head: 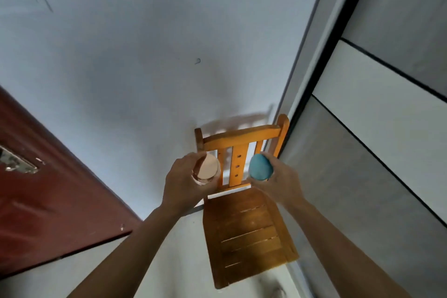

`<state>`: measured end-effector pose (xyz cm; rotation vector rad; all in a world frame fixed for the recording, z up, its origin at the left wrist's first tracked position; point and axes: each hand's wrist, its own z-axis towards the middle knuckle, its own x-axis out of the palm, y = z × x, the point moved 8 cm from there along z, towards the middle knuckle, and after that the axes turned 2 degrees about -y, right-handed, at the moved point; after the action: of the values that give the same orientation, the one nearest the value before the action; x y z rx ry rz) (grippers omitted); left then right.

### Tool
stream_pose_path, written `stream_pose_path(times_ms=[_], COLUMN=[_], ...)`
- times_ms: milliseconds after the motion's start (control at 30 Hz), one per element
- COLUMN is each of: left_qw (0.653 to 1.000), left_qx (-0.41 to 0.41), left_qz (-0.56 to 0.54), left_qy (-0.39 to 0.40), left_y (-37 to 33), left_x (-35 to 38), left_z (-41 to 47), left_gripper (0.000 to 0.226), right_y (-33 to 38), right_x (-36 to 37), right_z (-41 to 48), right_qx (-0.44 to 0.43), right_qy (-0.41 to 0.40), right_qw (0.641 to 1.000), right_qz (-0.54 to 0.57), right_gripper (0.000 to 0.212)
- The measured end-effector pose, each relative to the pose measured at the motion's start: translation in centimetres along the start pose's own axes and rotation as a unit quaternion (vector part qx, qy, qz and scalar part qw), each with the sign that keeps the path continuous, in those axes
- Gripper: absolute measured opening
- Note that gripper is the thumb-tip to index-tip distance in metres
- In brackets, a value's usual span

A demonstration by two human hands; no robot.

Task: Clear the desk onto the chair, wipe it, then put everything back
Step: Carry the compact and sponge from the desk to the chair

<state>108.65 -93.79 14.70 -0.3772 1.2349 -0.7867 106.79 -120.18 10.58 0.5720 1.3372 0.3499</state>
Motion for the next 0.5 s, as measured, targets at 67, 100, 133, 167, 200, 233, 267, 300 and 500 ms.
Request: stream_pose_path(times_ms=[67,100,133,167,200,233,267,300,500], left_qw=[0.999,0.999,0.998,0.997,0.996,0.995,0.995,0.994,0.993], left_qx=[-0.025,-0.038,-0.051,-0.061,-0.068,-0.072,-0.074,-0.077,-0.085], left_qz=[0.022,0.033,0.043,0.05,0.056,0.062,0.068,0.071,0.083], left_qy=[-0.005,-0.012,-0.019,-0.022,-0.023,-0.022,-0.021,-0.017,0.015], left_y=[-0.4,-0.6,-0.8,-1.0,-1.3,-1.4,-1.4,-1.2,3.1], left_x=[1.3,1.7,2.1,2.5,2.9,3.4,3.9,4.6,9.7], left_z=[0.3,0.4,0.5,0.6,0.8,1.0,1.3,1.5,1.7], left_gripper=[0.073,0.073,0.073,0.073,0.073,0.072,0.073,0.073,0.074], right_y=[-1.2,-1.8,-2.2,-2.5,-2.8,-3.1,-3.5,-3.8,-6.3], right_x=[0.3,0.4,0.5,0.7,0.9,1.1,1.4,1.8,6.5], right_z=[1.8,2.6,3.3,4.1,4.9,5.6,6.2,6.6,8.3], right_qx=[-0.01,-0.014,-0.023,-0.036,-0.049,-0.058,-0.064,-0.065,-0.073], right_qy=[0.021,0.035,0.051,0.068,0.085,0.099,0.108,0.114,0.121], right_qw=[1.0,0.999,0.998,0.997,0.995,0.993,0.992,0.991,0.99], right_qz=[0.003,0.003,0.001,-0.001,-0.004,-0.008,-0.011,-0.011,-0.001], right_gripper=[0.087,0.087,0.087,0.088,0.089,0.09,0.091,0.091,0.085])
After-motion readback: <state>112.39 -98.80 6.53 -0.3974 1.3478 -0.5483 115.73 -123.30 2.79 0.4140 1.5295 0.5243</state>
